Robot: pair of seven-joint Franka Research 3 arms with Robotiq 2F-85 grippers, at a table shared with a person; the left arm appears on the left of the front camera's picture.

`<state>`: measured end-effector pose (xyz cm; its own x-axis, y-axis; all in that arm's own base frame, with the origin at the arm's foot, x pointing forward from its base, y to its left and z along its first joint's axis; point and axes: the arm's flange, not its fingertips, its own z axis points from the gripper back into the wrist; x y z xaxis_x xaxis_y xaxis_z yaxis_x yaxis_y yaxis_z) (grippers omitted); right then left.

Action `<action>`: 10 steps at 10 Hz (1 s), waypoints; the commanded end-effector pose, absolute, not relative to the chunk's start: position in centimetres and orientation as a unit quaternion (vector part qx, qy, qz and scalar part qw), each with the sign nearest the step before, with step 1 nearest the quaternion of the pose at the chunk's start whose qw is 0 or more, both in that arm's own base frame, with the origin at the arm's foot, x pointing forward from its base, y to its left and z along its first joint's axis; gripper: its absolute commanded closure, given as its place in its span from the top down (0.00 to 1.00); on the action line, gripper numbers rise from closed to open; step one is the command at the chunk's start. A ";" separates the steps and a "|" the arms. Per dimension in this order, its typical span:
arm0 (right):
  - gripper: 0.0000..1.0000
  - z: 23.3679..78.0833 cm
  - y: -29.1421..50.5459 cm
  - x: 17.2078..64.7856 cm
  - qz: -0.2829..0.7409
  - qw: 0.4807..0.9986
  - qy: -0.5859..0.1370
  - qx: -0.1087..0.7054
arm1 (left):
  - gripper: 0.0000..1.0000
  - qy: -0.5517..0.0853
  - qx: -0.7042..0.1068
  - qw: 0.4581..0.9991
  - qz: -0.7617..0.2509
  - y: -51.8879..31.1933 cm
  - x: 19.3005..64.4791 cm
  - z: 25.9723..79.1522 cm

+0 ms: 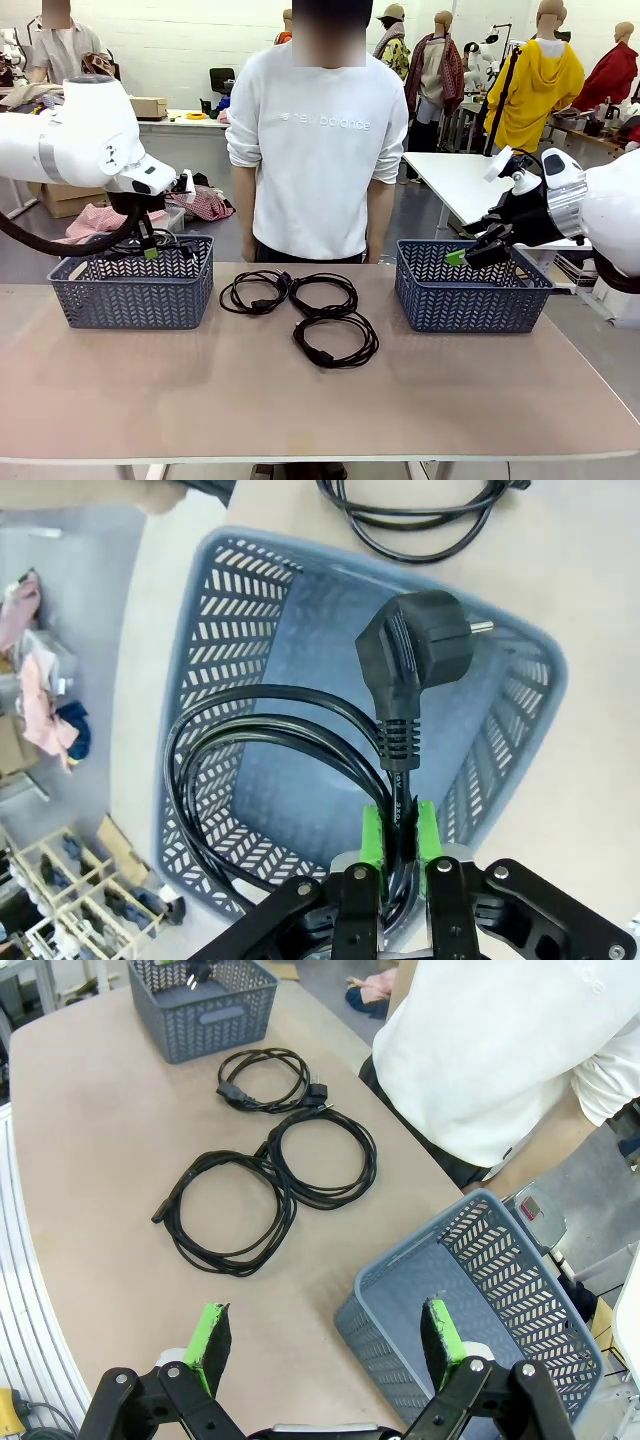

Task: Organize the cables according to human instructions.
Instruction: Pick up a bundle of cables and place it in the basket indicated by the human.

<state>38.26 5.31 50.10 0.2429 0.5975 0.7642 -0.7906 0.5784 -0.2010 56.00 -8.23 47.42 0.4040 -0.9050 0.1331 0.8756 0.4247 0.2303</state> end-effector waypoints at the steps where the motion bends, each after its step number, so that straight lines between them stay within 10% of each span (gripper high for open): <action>1: 1.00 50.0 5.3 38.4 0.447 0.778 -0.428 0.114 | 0.00 -0.128 0.068 0.842 -0.520 -8.1 57.2 47.7; 2: 1.00 50.0 5.3 38.4 0.447 0.778 -0.428 0.114 | 0.00 -0.132 0.069 0.843 -0.518 -8.1 57.5 47.6; 4: 1.00 50.0 5.3 38.4 0.447 0.778 -0.428 0.114 | 0.34 -0.131 0.065 0.842 -0.520 -8.2 57.8 47.6; 10: 1.00 50.0 5.3 38.4 0.447 0.778 -0.428 0.114 | 0.92 -0.114 0.054 0.853 -0.506 -8.4 57.3 48.4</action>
<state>38.26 5.31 50.10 0.2429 0.5975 0.7642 -0.7906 0.5784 -0.2010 57.37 -8.47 47.80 0.4446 -0.8841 0.1437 0.8567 0.4665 0.2201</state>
